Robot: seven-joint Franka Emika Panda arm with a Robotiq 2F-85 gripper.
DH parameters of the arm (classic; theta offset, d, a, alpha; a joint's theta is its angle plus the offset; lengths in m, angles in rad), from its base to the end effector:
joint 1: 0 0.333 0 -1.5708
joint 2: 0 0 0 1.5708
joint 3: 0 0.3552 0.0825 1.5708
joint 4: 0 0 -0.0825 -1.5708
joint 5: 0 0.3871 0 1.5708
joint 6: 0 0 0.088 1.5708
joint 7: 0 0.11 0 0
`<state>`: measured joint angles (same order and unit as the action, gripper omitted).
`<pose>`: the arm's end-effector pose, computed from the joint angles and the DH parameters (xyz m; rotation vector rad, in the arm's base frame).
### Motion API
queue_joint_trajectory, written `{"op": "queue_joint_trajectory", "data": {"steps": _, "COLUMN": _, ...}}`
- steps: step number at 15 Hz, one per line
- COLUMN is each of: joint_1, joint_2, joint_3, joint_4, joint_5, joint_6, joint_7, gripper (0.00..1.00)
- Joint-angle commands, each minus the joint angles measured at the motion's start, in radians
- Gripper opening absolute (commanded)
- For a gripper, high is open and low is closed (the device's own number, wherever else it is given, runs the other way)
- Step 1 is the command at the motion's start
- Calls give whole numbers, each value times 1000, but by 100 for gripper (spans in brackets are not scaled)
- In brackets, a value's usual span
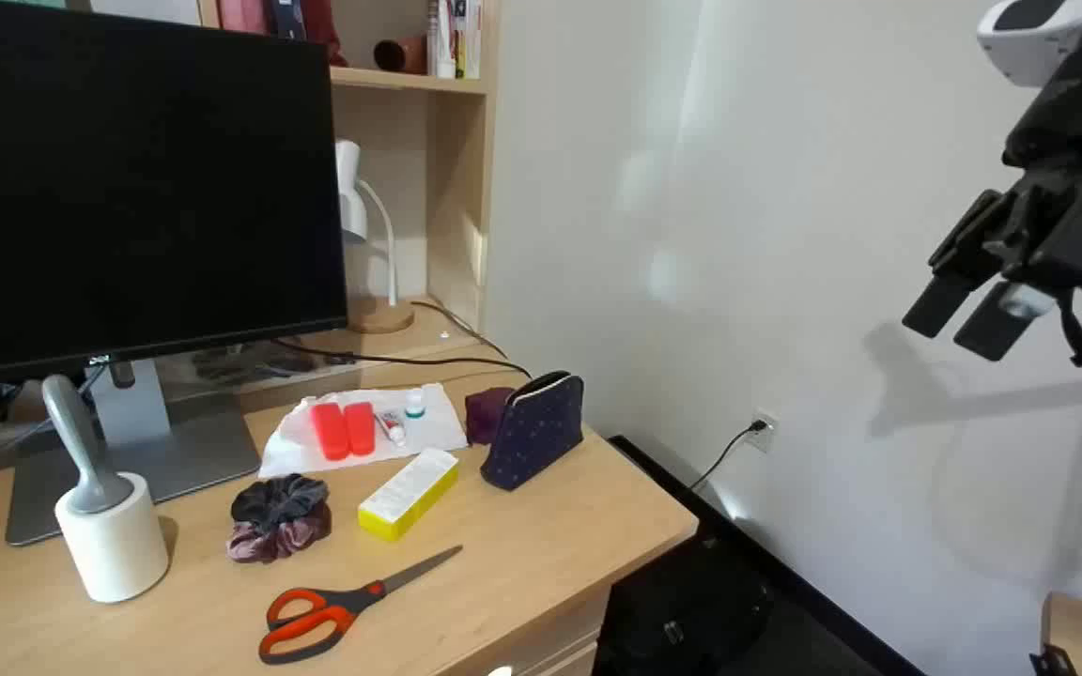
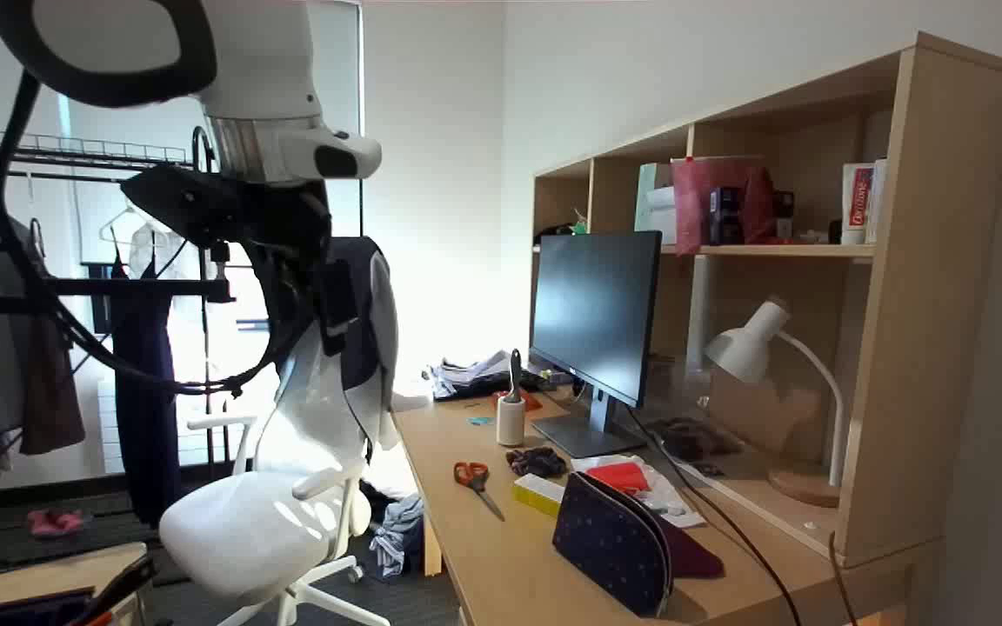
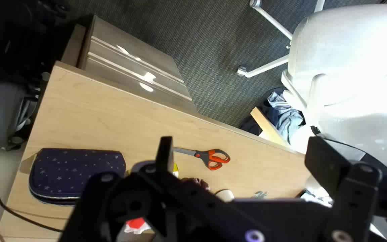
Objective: Move the dark blue bag to the left side of the desk
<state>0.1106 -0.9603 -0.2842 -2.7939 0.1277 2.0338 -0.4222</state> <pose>0.2608 -0.0429 0.4860 -2.7891 -0.4195 -0.3609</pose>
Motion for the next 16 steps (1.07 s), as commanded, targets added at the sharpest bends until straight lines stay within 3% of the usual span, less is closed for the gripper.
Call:
{"op": "queue_joint_trajectory", "data": {"steps": 1, "joint_1": -13, "joint_2": 4, "joint_3": 11, "joint_4": 0, "joint_5": 12, "joint_6": -5, "joint_7": -9, "gripper": 100}}
{"op": "queue_joint_trajectory", "data": {"steps": 7, "joint_1": 1, "joint_2": 118, "joint_3": 36, "joint_4": 138, "joint_5": -11, "joint_6": -112, "joint_7": 3, "gripper": 100}}
{"op": "queue_joint_trajectory", "data": {"steps": 10, "joint_1": 34, "joint_2": 246, "joint_3": 42, "joint_4": 266, "joint_5": -9, "joint_6": -196, "joint_7": -26, "gripper": 100}}
{"op": "queue_joint_trajectory", "data": {"steps": 12, "joint_1": 65, "joint_2": 358, "joint_3": 37, "joint_4": 364, "joint_5": -2, "joint_6": -229, "joint_7": -72, "gripper": 100}}
{"op": "queue_joint_trajectory", "data": {"steps": 16, "joint_1": 188, "joint_2": 569, "joint_3": -40, "joint_4": 532, "joint_5": -20, "joint_6": -293, "joint_7": -161, "gripper": 100}}
